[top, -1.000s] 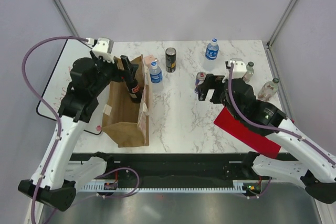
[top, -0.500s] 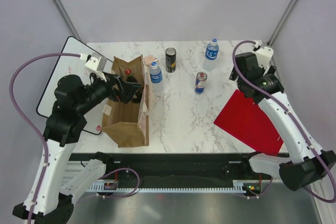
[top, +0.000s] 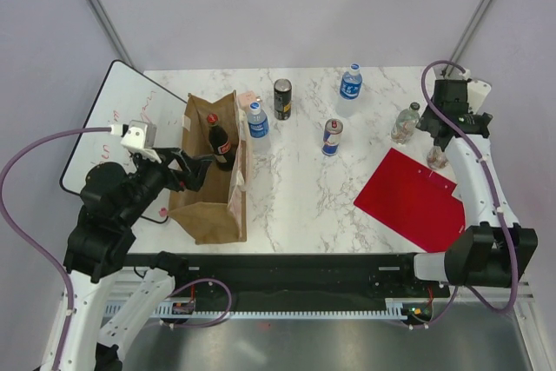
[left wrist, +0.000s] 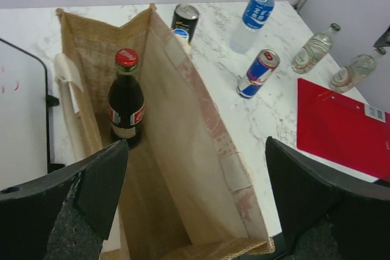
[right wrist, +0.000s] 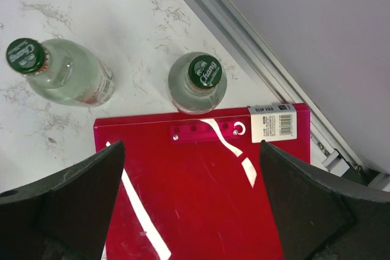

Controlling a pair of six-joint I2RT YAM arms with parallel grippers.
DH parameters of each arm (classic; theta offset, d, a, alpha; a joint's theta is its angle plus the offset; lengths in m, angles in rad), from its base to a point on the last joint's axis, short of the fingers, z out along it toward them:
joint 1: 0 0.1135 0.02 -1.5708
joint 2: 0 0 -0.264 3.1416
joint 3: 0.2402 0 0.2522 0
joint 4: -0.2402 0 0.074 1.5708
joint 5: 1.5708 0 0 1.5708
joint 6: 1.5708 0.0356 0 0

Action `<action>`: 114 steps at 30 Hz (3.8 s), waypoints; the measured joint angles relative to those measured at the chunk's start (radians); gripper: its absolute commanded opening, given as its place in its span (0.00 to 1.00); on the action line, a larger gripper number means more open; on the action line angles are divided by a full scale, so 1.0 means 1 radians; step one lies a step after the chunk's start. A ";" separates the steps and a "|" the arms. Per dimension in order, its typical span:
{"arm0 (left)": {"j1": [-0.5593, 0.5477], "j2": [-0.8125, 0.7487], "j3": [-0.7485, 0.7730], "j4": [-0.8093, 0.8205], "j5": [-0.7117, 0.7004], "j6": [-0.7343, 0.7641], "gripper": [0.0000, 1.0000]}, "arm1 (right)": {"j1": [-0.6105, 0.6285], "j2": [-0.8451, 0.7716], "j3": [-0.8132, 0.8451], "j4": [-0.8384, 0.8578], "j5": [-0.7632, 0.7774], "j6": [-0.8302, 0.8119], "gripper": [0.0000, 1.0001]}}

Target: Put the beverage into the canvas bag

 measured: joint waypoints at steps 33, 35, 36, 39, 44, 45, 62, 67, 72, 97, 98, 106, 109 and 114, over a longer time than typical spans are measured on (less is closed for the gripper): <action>-0.055 -0.100 -0.172 0.048 -0.258 -0.008 0.97 | -0.224 0.241 -0.238 0.504 -0.275 -0.195 0.94; -0.057 -0.103 -0.167 0.048 -0.258 -0.008 0.97 | -0.224 0.240 -0.262 0.543 -0.271 -0.207 0.93; -0.058 -0.103 -0.165 0.049 -0.258 -0.008 0.97 | -0.224 0.240 -0.271 0.558 -0.271 -0.212 0.92; -0.062 -0.103 -0.160 0.055 -0.258 -0.008 0.97 | -0.224 0.240 -0.291 0.593 -0.273 -0.226 0.88; -0.064 -0.113 -0.160 0.055 -0.258 -0.008 0.97 | -0.226 0.240 -0.292 0.613 -0.278 -0.250 0.71; -0.064 -0.114 -0.159 0.055 -0.258 -0.008 0.97 | -0.226 0.239 -0.292 0.617 -0.280 -0.252 0.64; -0.066 -0.129 -0.111 0.055 -0.254 -0.008 0.98 | -0.173 0.111 -0.293 0.486 -0.348 -0.286 0.00; -0.066 -0.127 -0.087 0.053 -0.254 -0.009 0.98 | -0.114 0.067 -0.257 0.413 -0.346 -0.290 0.00; -0.066 -0.084 -0.045 0.010 -0.253 -0.016 0.97 | -0.068 0.066 -0.127 0.227 -0.347 -0.279 0.00; -0.066 0.215 0.145 -0.342 -0.412 -0.133 0.73 | 0.809 0.270 0.802 -0.127 -0.527 -0.109 0.00; -0.066 0.211 0.141 -0.344 -0.409 -0.140 0.73 | 0.840 0.306 0.830 -0.112 -0.529 -0.111 0.00; -0.066 0.214 0.134 -0.375 -0.457 -0.154 0.66 | 0.962 0.493 0.900 -0.008 -0.570 -0.124 0.00; -0.066 0.215 0.122 -0.376 -0.477 -0.154 0.65 | 0.978 0.542 0.901 0.026 -0.573 -0.133 0.00; -0.066 0.212 0.084 -0.377 -0.494 -0.154 0.63 | 0.987 0.579 0.914 0.093 -0.577 -0.144 0.00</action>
